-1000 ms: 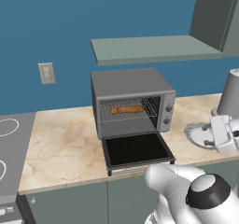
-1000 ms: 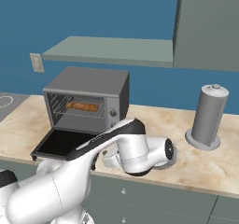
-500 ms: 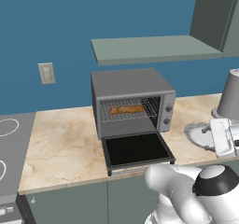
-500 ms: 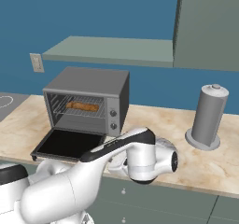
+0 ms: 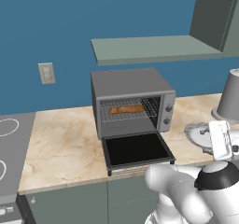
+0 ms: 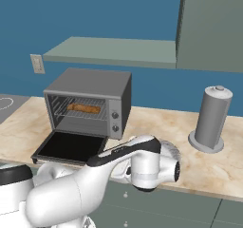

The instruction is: Pull the toaster oven rack outwards. Pick up the baguette from the plate and place it on the toaster oven rack. Close the toaster oven door fully and set the temperature to the lowest setting.

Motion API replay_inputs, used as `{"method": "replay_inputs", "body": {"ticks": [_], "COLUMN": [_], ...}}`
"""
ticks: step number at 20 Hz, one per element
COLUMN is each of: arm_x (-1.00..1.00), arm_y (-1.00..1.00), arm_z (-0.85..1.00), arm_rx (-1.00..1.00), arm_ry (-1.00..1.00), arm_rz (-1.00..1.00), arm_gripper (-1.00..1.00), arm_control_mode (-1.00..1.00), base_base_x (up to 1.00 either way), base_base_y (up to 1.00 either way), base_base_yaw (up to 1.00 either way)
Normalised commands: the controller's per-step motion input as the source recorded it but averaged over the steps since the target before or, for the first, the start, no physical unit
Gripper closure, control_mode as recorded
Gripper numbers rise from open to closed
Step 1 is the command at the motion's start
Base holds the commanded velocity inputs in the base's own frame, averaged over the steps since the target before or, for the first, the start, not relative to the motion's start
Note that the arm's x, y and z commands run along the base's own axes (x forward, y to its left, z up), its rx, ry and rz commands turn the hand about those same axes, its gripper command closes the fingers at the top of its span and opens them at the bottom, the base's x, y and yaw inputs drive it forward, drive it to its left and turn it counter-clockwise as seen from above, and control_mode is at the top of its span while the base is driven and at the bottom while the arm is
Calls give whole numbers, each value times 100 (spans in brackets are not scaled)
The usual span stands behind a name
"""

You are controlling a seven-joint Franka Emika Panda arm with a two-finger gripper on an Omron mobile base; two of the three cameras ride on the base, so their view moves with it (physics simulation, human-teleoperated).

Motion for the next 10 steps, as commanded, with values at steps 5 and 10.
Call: {"method": "replay_inputs", "body": {"ticks": [5, 10], "arm_x": [3, 26], "arm_y": [28, 0], "arm_z": [-7, -25], "arm_rx": [0, 0], "arm_ry": [-1, 0], "arm_rz": [-1, 0], "arm_gripper": [-100, -100], "arm_control_mode": [-100, -100], "base_base_x": [0, 0], "base_base_y": [0, 0], "base_base_yaw": [0, 0]}}
